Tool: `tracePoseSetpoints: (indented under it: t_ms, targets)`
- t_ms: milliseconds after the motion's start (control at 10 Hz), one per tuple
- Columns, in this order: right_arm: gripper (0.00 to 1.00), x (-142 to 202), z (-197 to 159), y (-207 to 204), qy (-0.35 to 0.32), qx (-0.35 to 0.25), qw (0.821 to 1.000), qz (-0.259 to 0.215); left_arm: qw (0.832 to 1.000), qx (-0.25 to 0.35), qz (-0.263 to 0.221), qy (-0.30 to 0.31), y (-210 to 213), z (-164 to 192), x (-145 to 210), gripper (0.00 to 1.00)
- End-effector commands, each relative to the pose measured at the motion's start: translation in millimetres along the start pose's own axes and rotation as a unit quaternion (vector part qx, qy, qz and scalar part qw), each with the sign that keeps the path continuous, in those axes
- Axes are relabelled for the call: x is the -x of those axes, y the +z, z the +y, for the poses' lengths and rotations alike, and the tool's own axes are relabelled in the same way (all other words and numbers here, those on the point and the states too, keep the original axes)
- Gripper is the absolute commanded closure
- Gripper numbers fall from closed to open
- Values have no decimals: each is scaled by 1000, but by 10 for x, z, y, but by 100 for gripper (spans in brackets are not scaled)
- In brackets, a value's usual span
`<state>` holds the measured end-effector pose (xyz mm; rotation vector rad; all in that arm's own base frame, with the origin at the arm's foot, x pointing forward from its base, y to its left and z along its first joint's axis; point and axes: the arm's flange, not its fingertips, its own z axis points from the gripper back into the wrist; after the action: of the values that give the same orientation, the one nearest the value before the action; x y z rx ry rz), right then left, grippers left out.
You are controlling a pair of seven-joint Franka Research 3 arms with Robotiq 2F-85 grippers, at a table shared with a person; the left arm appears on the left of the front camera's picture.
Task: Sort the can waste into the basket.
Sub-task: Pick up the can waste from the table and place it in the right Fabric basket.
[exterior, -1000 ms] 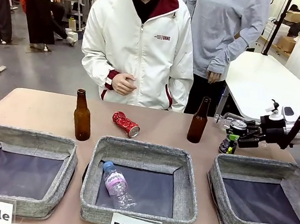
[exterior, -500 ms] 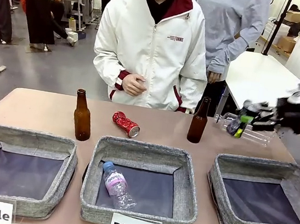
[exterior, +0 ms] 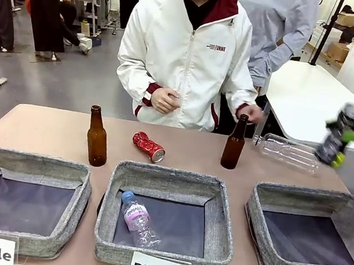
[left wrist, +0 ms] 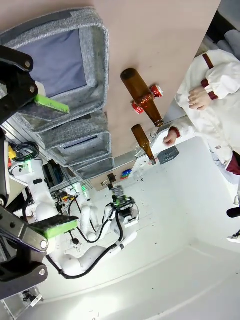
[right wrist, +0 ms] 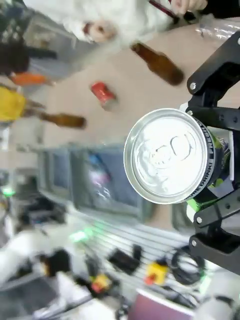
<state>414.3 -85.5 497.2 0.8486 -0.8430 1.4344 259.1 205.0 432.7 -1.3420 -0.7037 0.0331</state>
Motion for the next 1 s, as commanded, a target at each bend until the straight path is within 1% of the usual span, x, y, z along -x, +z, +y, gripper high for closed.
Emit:
tracePoseSetpoints:
  t_ms: [0, 100, 200, 300, 400, 500, 600, 700, 800, 900]
  targets:
    - [100, -62, 380, -17, 9, -76, 983, 164, 1000, -2, -2, -4, 2, 0, 3, 0]
    - [100, -82, 554, -99, -10, -122, 954, 275, 1000, -2, -2, -4, 2, 0, 3, 0]
    - [100, -96, 670, -195, -14, -128, 928, 349, 1000, -2, -2, -4, 2, 0, 3, 0]
    - [100, -100, 783, -285, -24, -121, 910, 396, 1000, -2, -2, -4, 2, 0, 3, 0]
    - [100, -101, 867, -370, -39, -111, 895, 430, 1000, -2, -2, -4, 2, 0, 3, 0]
    - [100, -101, 909, -469, -55, -106, 884, 452, 1000, -2, -2, -4, 2, 0, 3, 0]
    - [100, -113, 906, -527, -61, -104, 878, 464, 1000, -2, -2, -4, 2, 0, 3, 0]
    - [100, -151, 912, -580, -54, -100, 882, 458, 1000, -2, -2, -4, 2, 0, 3, 0]
    - [100, -177, 897, -617, -60, -88, 884, 455, 1000, -2, -2, -4, 2, 0, 3, 0]
    - [100, -183, 893, -635, -62, -90, 883, 456, 1000, -2, -2, -4, 2, 0, 3, 0]
